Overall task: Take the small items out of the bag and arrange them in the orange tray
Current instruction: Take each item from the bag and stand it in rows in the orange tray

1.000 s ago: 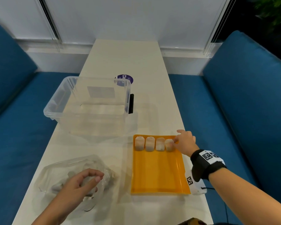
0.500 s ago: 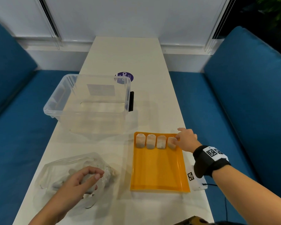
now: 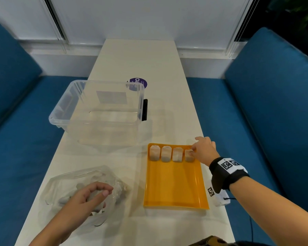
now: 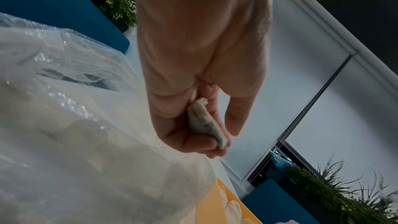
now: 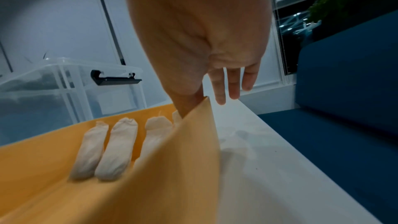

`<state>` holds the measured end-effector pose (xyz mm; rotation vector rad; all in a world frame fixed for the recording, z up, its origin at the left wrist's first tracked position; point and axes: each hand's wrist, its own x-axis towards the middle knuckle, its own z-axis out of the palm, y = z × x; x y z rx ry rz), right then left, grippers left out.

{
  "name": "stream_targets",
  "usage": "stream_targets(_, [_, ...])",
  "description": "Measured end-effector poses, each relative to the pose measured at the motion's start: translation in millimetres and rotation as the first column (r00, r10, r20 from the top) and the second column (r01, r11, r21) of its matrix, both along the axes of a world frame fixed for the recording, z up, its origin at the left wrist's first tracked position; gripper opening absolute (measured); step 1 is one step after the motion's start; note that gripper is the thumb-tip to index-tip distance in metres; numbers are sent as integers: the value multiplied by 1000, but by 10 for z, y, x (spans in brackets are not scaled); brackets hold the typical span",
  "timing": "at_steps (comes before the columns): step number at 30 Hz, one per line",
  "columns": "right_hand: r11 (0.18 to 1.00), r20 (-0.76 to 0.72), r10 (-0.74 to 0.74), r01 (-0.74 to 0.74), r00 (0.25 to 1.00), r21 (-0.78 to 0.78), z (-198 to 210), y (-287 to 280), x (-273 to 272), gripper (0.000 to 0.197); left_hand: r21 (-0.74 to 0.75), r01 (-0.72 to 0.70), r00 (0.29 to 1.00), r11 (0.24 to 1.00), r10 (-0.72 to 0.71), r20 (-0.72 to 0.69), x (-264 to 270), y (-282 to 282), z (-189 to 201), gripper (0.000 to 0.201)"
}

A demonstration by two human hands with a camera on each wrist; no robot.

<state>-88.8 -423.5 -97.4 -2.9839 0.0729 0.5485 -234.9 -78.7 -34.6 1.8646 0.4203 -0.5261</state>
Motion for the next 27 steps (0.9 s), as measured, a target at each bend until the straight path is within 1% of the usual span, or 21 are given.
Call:
stream_targets(3, [997,11,34,-33,999,-63,-26,-3,0,35,0,5,1000,1000,-5,1,-5,4,-3,14])
stream_targets(5, [996,11,44,-43,999,-73,-42,-7,-10,37,1,10,1000,1000,-10,6,-6,5,-3,14])
stream_targets(7, [998,22,38,-37,999,-48,-51,-14,-23,37,9,16,1000,1000,-16,11,-1,7,-4,14])
stream_targets(10, [999,75,3,-6,997,35,-39,-35,-45,34,15,16,1000,1000,-16,11,2,17,-2,14])
stream_targets(12, [999,93,-3,-2,996,54,-30,-54,-55,32,16,17,1000,1000,-17,12,2,28,-3,14])
stream_targets(14, [997,60,-14,10,998,71,-22,-80,-58,31,15,14,1000,1000,-14,8,1,35,-2,14])
stream_targets(18, [998,-76,-5,11,997,67,18,-106,-27,32,17,13,1000,1000,-13,5,-3,43,-2,14])
stream_targets(22, [999,-132,12,-7,991,40,37,-71,29,34,11,16,1000,1000,-16,20,-17,50,-7,14])
stream_targets(24, [1000,-122,20,-20,992,2,22,-40,47,33,11,13,1000,1000,-13,19,-16,56,-7,14])
stream_targets(27, [999,-32,23,-24,999,-39,-9,-2,50,31,11,13,1000,1000,-13,20,-24,78,-12,15])
